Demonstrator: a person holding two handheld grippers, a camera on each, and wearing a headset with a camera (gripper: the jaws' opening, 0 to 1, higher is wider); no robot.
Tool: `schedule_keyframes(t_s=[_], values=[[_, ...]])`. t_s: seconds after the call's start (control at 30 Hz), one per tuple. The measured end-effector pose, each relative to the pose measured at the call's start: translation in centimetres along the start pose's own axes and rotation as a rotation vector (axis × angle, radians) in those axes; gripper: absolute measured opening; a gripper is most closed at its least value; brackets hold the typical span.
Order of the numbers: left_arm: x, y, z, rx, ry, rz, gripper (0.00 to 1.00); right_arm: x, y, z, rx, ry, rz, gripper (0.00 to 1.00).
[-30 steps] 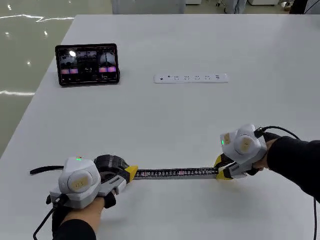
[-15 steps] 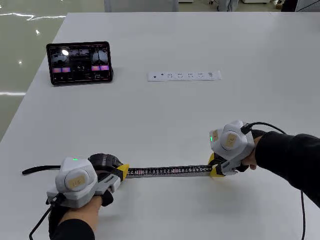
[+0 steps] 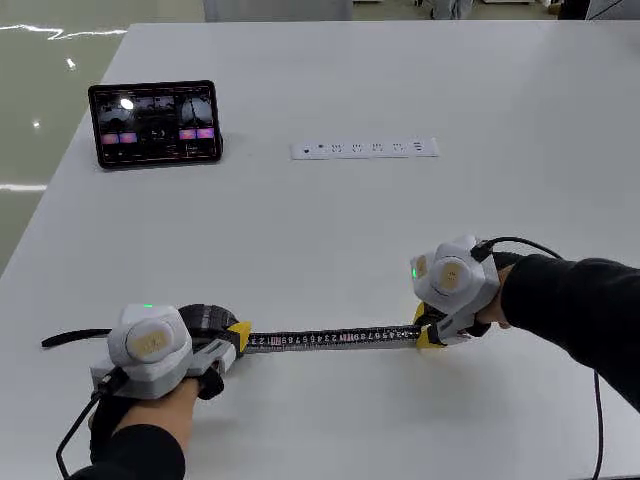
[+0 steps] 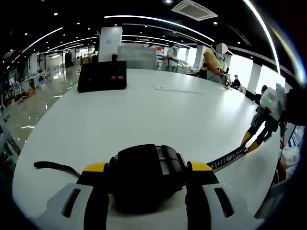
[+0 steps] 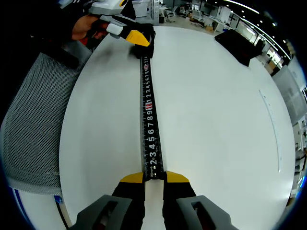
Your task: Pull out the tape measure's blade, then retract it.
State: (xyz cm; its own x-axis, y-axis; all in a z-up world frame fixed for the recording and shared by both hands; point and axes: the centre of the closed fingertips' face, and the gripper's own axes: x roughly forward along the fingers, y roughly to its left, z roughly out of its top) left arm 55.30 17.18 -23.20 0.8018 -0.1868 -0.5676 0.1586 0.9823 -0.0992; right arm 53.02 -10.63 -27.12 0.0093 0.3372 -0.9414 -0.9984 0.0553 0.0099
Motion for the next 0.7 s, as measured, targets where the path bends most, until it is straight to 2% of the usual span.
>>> schedule_keyframes(t_s=[0.13,0.7], values=[[0.08,0.02,-0.18,0.026,0.008,0.005,0.58,0.00,0.05,0.11,0.012,-0.007,-0.004,0.09],[0.11,-0.02,-0.23,0.013,0.015,-0.002,0.59,0.11,0.02,0.39,0.028,0.011,-0.005,0.10]])
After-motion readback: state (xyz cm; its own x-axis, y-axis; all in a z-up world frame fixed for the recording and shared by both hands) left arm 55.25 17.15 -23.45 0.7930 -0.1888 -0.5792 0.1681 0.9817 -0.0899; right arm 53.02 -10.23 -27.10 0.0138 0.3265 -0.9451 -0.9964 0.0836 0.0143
